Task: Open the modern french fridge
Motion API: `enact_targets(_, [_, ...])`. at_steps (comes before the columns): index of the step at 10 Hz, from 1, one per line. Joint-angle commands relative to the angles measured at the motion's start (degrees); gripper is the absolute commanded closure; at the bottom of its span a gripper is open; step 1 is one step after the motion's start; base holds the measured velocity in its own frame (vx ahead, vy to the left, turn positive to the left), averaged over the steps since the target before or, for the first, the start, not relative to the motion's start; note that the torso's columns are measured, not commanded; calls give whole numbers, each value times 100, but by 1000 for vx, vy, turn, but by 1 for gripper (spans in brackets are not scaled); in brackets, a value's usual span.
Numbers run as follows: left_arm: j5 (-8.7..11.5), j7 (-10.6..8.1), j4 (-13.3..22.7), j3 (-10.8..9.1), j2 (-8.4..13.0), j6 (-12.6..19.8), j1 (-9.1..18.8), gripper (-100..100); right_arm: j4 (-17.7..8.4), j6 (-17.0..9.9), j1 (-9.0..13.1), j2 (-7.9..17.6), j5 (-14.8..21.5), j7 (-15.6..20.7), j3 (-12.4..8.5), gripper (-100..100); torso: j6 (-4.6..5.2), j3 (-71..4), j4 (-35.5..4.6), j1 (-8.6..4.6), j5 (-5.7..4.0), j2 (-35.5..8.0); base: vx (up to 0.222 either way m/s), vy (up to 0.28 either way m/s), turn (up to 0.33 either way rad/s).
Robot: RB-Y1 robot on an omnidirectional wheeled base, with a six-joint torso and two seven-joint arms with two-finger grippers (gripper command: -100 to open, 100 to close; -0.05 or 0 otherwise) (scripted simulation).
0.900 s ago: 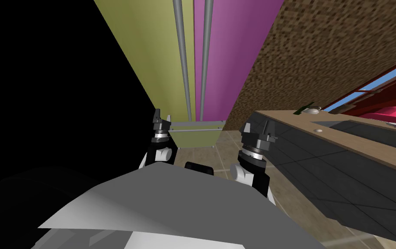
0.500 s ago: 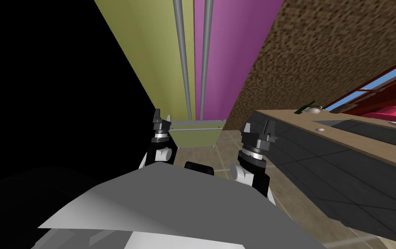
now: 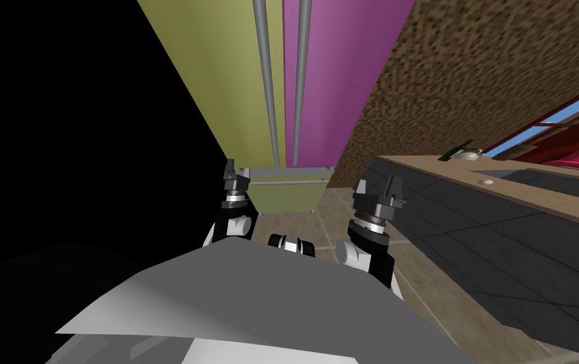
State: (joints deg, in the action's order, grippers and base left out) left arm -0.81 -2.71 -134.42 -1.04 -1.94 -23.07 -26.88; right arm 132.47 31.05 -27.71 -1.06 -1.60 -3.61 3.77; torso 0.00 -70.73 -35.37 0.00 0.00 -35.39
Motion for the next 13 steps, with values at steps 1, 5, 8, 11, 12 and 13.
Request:
enact_targets(1, [4, -7, 68, -3, 264, -51, 1, -100, 0, 0, 0, 0, 0, 0, 0, 0, 0, -846, -423, 0, 0, -423, 17, -3, 2])
enact_targets(5, [30, -50, 446, -24, 854, -347, 2, -100, -3, -1, -1, 0, 0, 0, 0, 0, 0, -1387, -687, -1, 0, -681, 42, -11, 4])
enact_targets(8, [59, -99, 878, -47, 1099, -693, 1, -100, -3, 0, -2, 0, 0, 0, 0, 0, 0, -1387, -690, 1, 0, -685, 79, -15, 7])
enact_targets(11, [94, -158, 1385, -75, 1242, -1102, 0, -100, -3, 0, -2, 0, 0, 0, 0, 0, 0, -1385, -691, 0, 0, -688, 91, -19, 8])
enact_targets(12, [106, -179, 1543, -85, 1268, -1250, 0, -100, -3, 0, -2, 0, 0, 0, 0, 0, 0, -1384, -691, 2, 0, -690, 100, -20, 9])
enact_targets(13, [106, -179, 1565, -85, 1268, -1250, 0, -100, -3, 0, -2, 0, 0, 0, 0, 0, 0, -1385, -691, 0, 0, -688, 68, -16, 3])
